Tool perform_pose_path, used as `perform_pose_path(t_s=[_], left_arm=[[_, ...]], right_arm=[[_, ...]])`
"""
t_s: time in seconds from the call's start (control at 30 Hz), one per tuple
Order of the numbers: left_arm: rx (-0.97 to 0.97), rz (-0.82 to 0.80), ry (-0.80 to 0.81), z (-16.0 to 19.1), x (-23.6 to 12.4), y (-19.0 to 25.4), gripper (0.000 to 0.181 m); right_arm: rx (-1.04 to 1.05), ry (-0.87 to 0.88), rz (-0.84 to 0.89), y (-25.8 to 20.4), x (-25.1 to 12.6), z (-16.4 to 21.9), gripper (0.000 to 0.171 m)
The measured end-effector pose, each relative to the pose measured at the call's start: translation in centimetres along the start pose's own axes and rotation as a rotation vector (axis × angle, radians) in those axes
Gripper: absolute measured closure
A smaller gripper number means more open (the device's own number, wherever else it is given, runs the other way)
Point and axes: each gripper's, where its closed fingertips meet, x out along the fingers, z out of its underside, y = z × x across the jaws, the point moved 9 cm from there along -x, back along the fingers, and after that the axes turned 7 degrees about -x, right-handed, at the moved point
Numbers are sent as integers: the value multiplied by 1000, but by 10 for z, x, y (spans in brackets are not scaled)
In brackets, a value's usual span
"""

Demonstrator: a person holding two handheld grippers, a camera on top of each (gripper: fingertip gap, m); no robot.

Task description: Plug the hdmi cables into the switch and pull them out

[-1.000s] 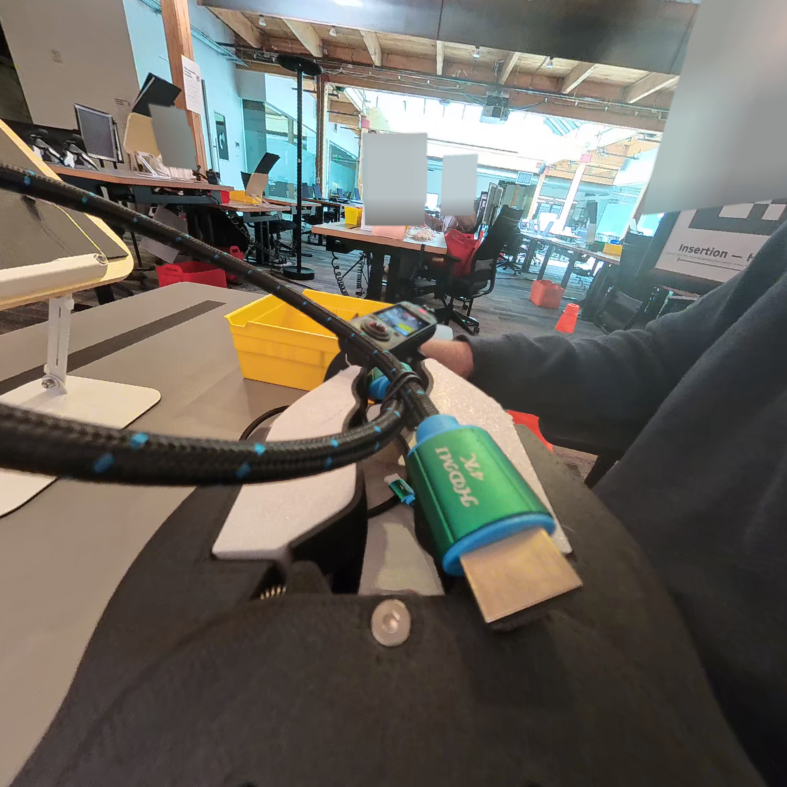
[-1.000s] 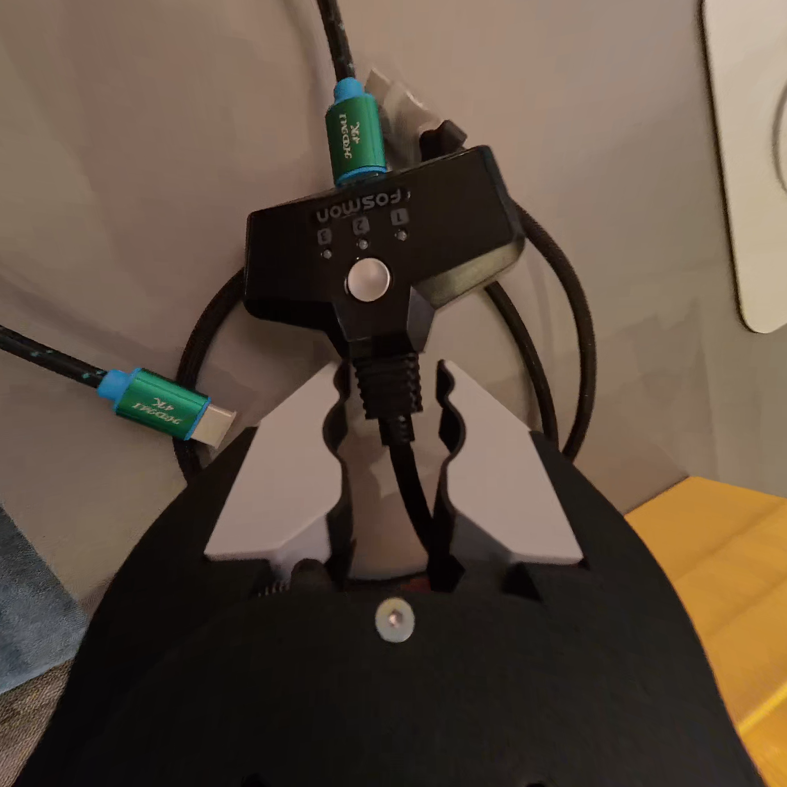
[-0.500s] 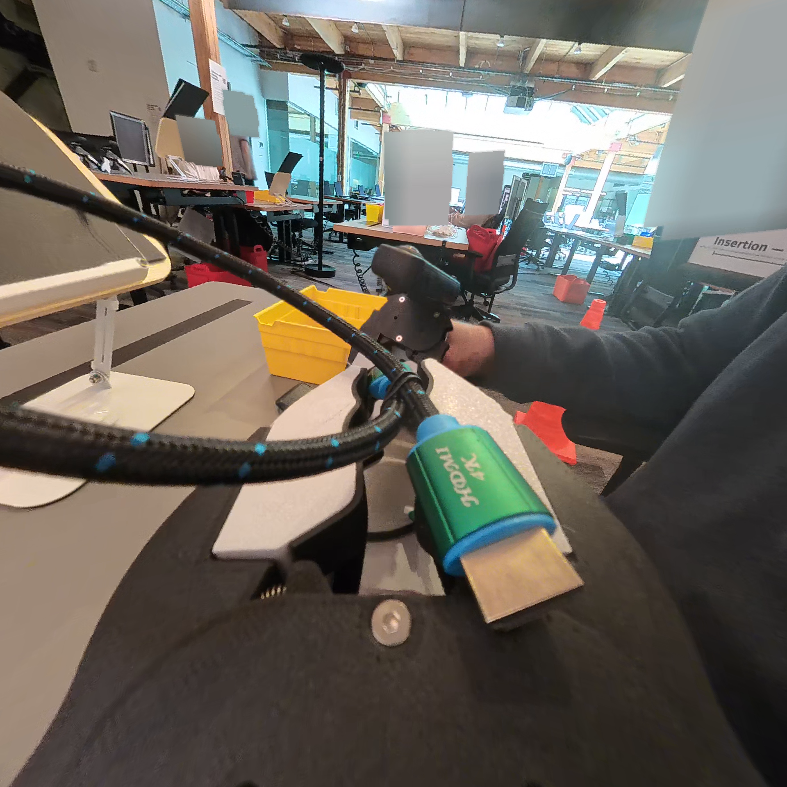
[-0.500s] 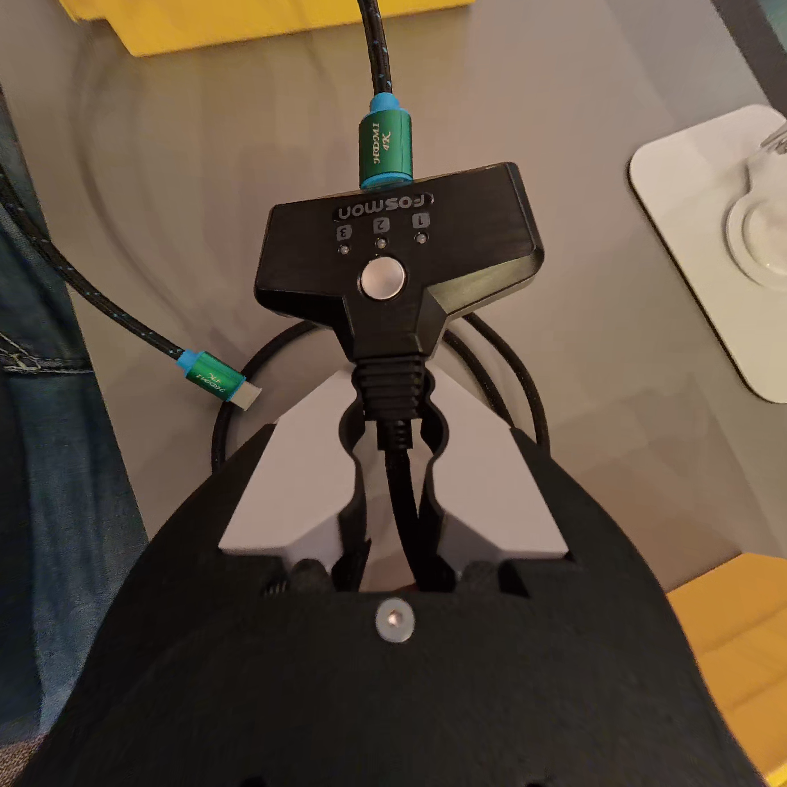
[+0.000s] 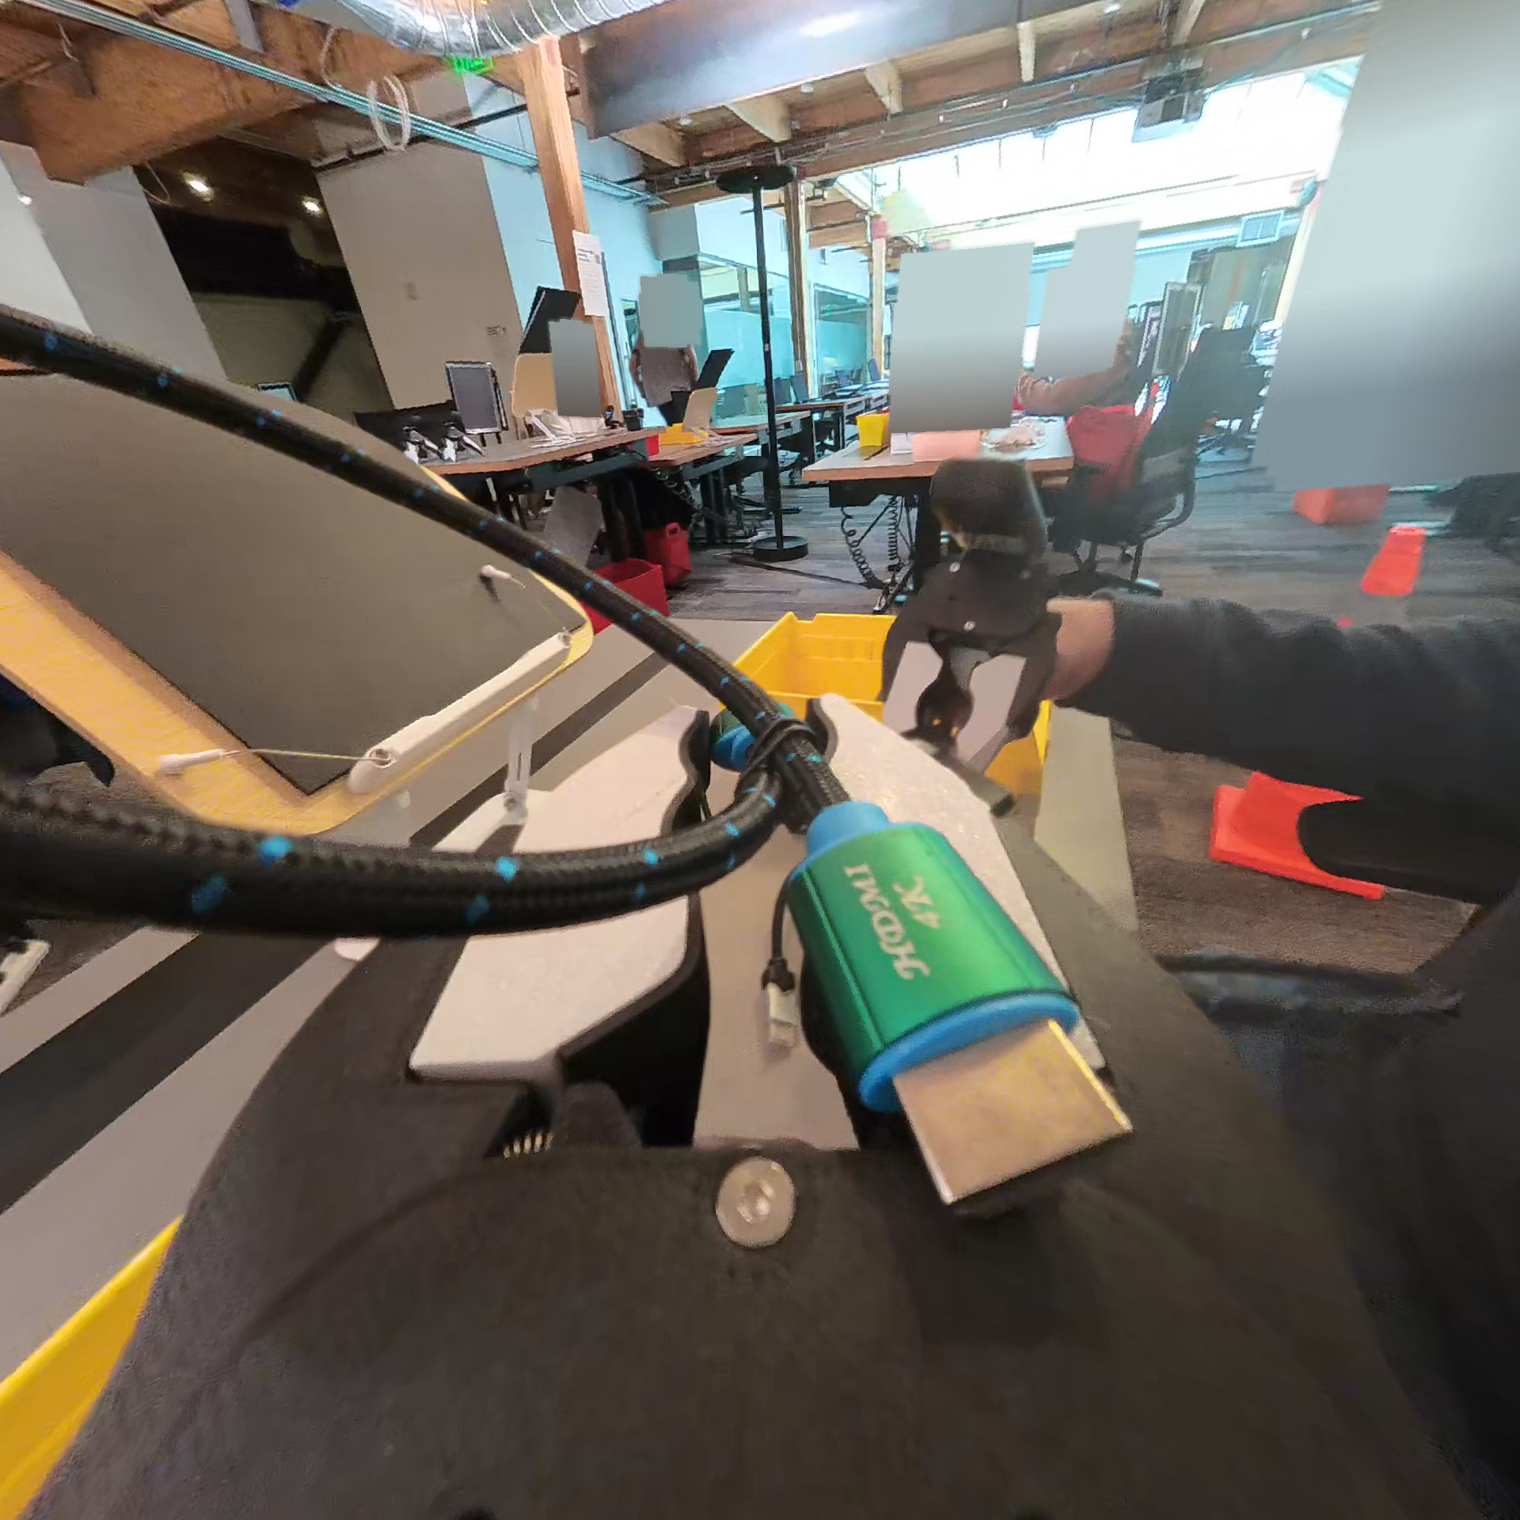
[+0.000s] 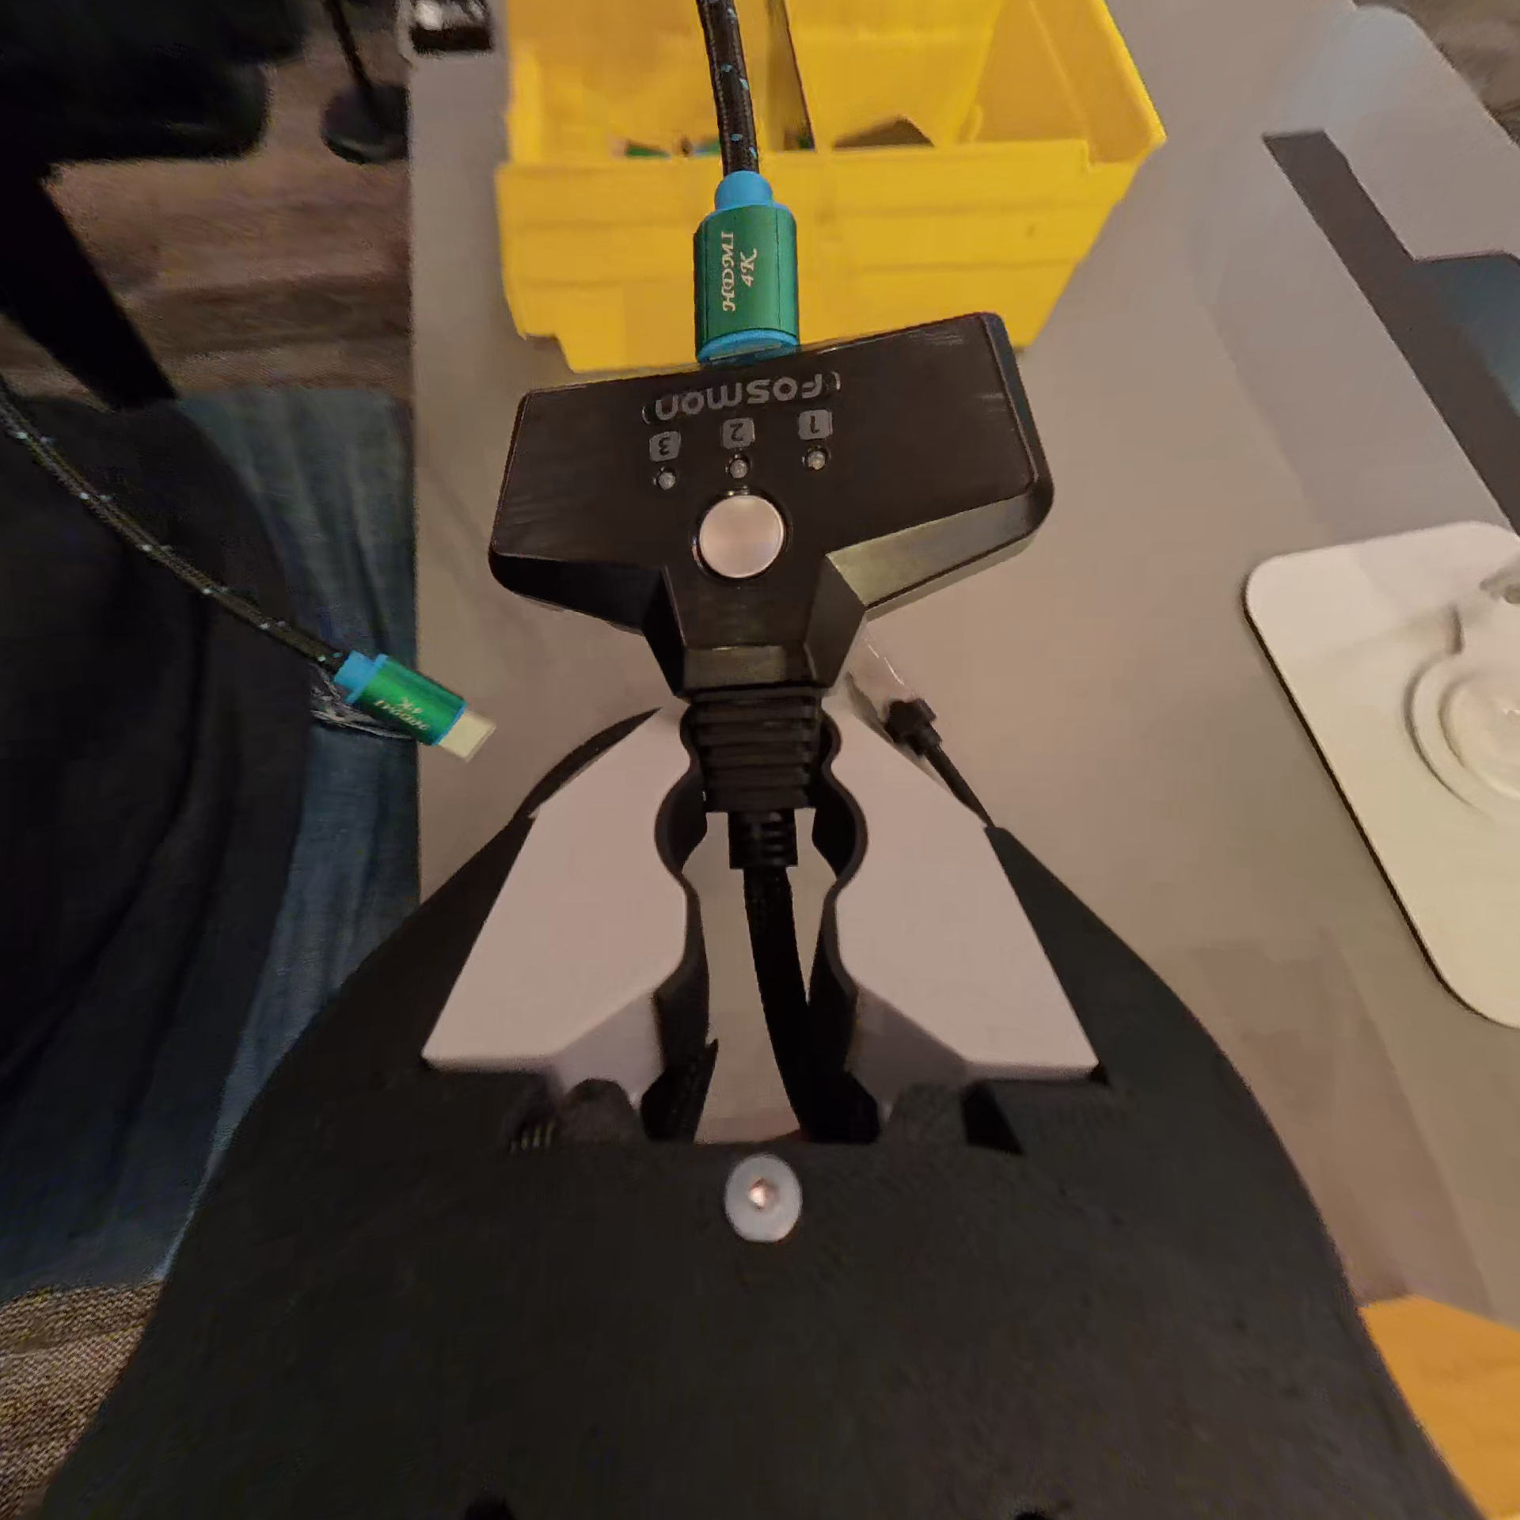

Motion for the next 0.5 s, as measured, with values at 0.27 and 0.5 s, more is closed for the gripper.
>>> perform_pose_path(t_s=[0.27,0.5], left_arm=[[23,89,-121,34,34,2,160],[15,163,-130,42,56,9,161]], right_arm=[[-3,194,-202,3,4,-17,153],[-27,231,-308,2,16,-27,152]])
